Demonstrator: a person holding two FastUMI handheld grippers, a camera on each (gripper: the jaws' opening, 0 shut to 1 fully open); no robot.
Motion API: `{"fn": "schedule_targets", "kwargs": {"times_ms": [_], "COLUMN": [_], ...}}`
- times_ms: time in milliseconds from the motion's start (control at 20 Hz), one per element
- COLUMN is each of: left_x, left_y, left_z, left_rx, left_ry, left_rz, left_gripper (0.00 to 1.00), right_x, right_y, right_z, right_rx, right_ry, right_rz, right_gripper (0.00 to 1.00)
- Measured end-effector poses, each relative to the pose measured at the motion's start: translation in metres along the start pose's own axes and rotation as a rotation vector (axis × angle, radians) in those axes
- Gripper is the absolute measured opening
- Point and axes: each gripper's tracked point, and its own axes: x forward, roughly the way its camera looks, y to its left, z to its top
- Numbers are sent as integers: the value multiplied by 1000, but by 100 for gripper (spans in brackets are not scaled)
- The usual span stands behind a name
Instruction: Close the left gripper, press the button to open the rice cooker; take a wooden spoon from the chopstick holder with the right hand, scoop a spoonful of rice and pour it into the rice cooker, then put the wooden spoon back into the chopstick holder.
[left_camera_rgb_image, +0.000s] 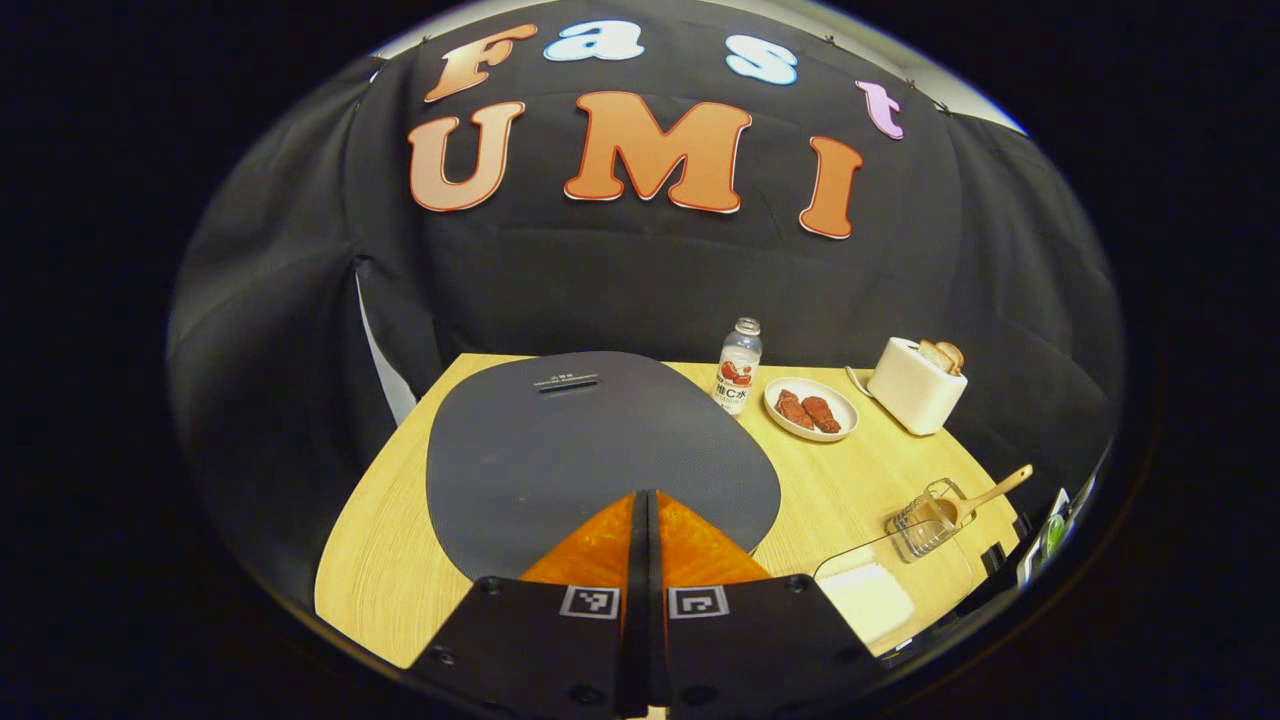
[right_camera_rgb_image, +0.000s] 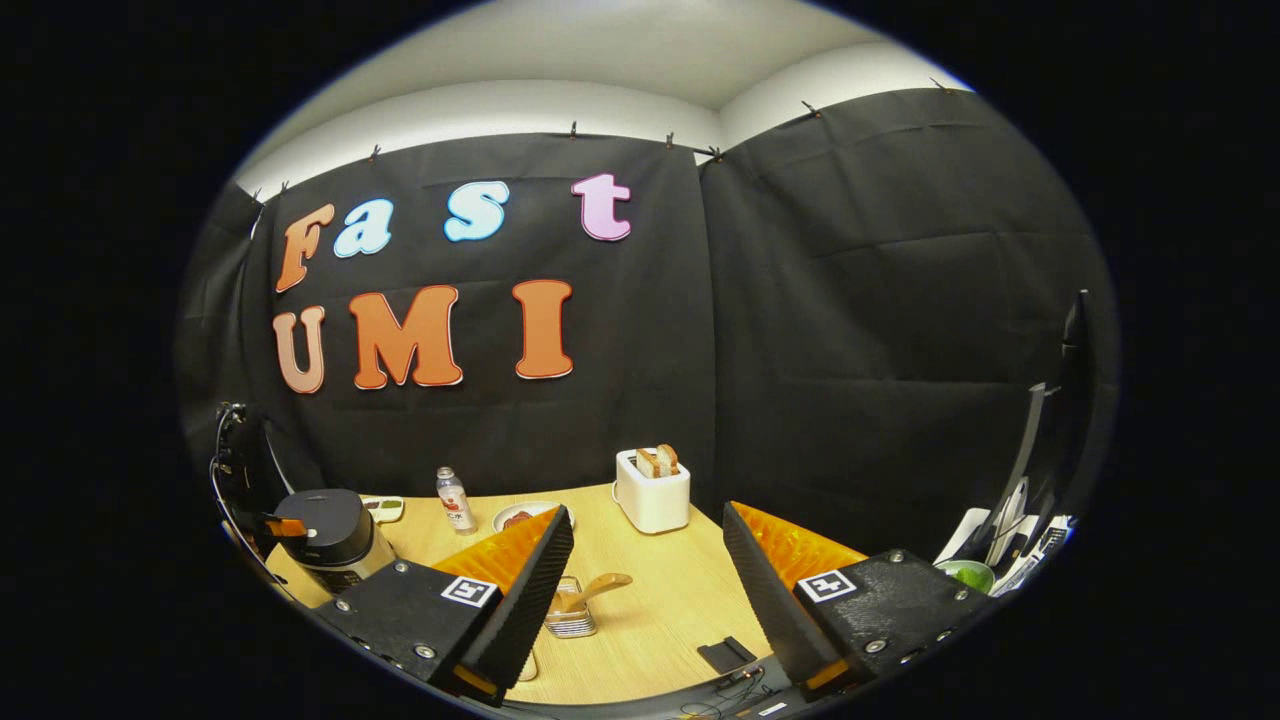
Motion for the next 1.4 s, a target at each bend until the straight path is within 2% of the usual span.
{"fn": "schedule_targets", "kwargs": {"times_ms": [150, 250, 300, 400, 500, 600, 700, 750, 850, 950, 1000, 1050, 1150, 1200, 1300, 1350, 1400], "left_x": [1, 3, 1, 2, 2, -1, -3, -3, -12, -29, -40, -56, -81, -97, -123, -135, -145], "left_y": [2, -1, -1, 2, 2, 0, 0, -1, -4, 3, 9, 19, 32, 35, 41, 48, 54], "left_z": [-7, -9, -14, -16, -14, -5, -3, -4, 6, 39, 63, 88, 127, 138, 154, 158, 159], "left_rx": [24, 73, 91, 137, 204, 284, 411, 419, 312, 171, 135, 118, 86, 60, 15, 2, -7], "left_ry": [3, 4, 47, 26, -26, -104, -126, -121, -125, -176, -214, -262, -331, -350, -383, -397, -404], "left_rz": [13, 20, 32, 51, 77, 104, 117, 109, 83, 69, 78, 103, 121, 122, 124, 129, 135], "left_gripper": [4, 5, 5, 5, 3, 5, 5, 5, 4, 7, 7, 2, 4, 1, 4, 4, 4], "right_x": [-2, 0, -1, -2, -2, -2, -1, -1, 1, 4, 7, 9, 19, 23, 33, 38, 44], "right_y": [-5, -5, -4, -1, 2, 4, 0, -2, 0, 4, 5, 7, 9, 11, 19, 23, 26], "right_z": [-4, -6, -7, -8, -10, -10, -8, -7, -8, -12, -14, -17, -17, -21, -34, -41, -48], "right_rx": [5, 18, 28, 46, 54, 46, 27, 24, 40, 62, 70, 76, 75, 74, 85, 96, 102], "right_ry": [8, 12, 15, 18, 20, 22, 14, 10, 8, 9, 9, 7, -23, -29, -9, 3, 11], "right_rz": [-11, -15, -10, -3, 4, 9, 1, -5, -2, 7, 11, 14, 14, 19, 37, 49, 58], "right_gripper": [94, 94, 94, 94, 94, 94, 94, 94, 94, 94, 94, 94, 94, 93, 94, 99, 94]}}
